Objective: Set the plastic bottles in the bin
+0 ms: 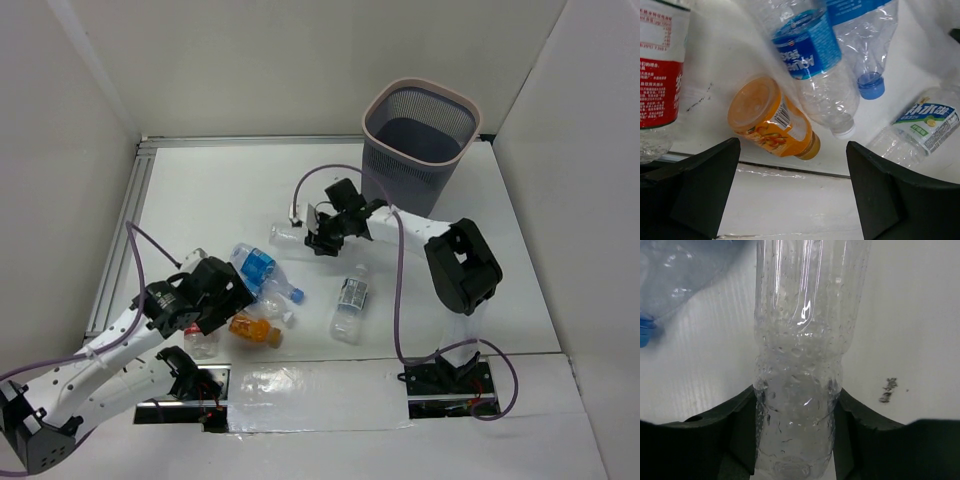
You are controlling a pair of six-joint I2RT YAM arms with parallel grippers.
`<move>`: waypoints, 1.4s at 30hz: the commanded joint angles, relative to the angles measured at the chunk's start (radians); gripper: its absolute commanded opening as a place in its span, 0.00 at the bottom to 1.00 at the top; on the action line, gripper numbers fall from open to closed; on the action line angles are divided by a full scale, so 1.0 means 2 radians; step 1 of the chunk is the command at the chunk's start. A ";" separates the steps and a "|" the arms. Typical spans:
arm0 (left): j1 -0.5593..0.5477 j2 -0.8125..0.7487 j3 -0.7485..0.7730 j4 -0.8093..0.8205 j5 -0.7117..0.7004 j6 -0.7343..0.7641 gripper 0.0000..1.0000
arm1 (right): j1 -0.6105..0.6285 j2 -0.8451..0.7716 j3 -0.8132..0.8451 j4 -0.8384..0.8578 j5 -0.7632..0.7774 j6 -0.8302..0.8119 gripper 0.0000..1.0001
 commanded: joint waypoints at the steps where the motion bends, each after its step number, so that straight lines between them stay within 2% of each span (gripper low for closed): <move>1: -0.008 0.001 -0.003 -0.022 0.008 -0.037 1.00 | -0.007 -0.032 0.104 -0.074 -0.078 0.011 0.30; 2: -0.012 0.005 0.002 -0.022 0.003 -0.037 1.00 | -0.007 -0.038 0.127 -0.086 -0.096 0.021 0.27; 7: -0.029 0.031 0.007 -0.026 0.009 -0.056 1.00 | -0.011 -0.077 0.278 -0.104 -0.118 0.113 0.24; 10: -0.042 0.054 0.007 -0.038 0.014 -0.089 1.00 | -0.032 -0.089 0.325 -0.076 -0.091 0.174 0.23; 12: -0.052 0.064 -0.004 -0.051 0.025 -0.134 1.00 | -0.059 -0.095 0.364 -0.038 -0.004 0.234 0.23; 14: -0.052 0.064 -0.011 -0.046 0.032 -0.145 1.00 | -0.070 -0.095 0.380 -0.031 0.039 0.245 0.23; 17: -0.063 0.048 -0.049 -0.019 0.037 -0.175 1.00 | -0.120 -0.095 0.380 -0.031 0.090 0.255 0.23; 21: -0.063 0.038 -0.096 0.037 0.036 -0.185 1.00 | -0.211 -0.095 0.364 -0.036 0.090 0.265 0.25; 23: -0.063 0.042 -0.103 0.051 0.029 -0.185 1.00 | -0.234 -0.089 0.359 -0.048 0.073 0.265 0.30; 25: -0.063 0.048 -0.109 0.079 0.024 -0.178 1.00 | -0.262 -0.079 0.354 -0.061 0.050 0.259 0.50; 26: -0.063 0.055 -0.114 0.088 0.024 -0.178 1.00 | -0.269 -0.079 0.349 -0.067 0.040 0.251 0.62; 28: -0.063 0.074 -0.114 0.104 0.024 -0.174 1.00 | -0.280 -0.079 0.349 -0.090 0.010 0.242 1.00; 32: -0.072 0.110 -0.114 0.109 0.029 -0.169 1.00 | -0.306 -0.104 0.331 -0.096 -0.045 0.242 1.00; 37: -0.077 0.116 -0.118 0.121 0.006 -0.183 1.00 | -0.323 -0.148 0.282 -0.090 -0.149 0.233 1.00; 39: -0.077 0.120 -0.118 0.121 0.001 -0.183 0.91 | -0.329 -0.173 0.256 -0.100 -0.208 0.220 1.00; 41: -0.081 0.120 -0.108 0.121 -0.004 -0.172 0.75 | -0.334 -0.205 0.239 -0.114 -0.250 0.188 1.00; 42: -0.081 0.120 -0.103 0.113 -0.004 -0.172 0.56 | -0.334 -0.217 0.215 -0.114 -0.272 0.177 1.00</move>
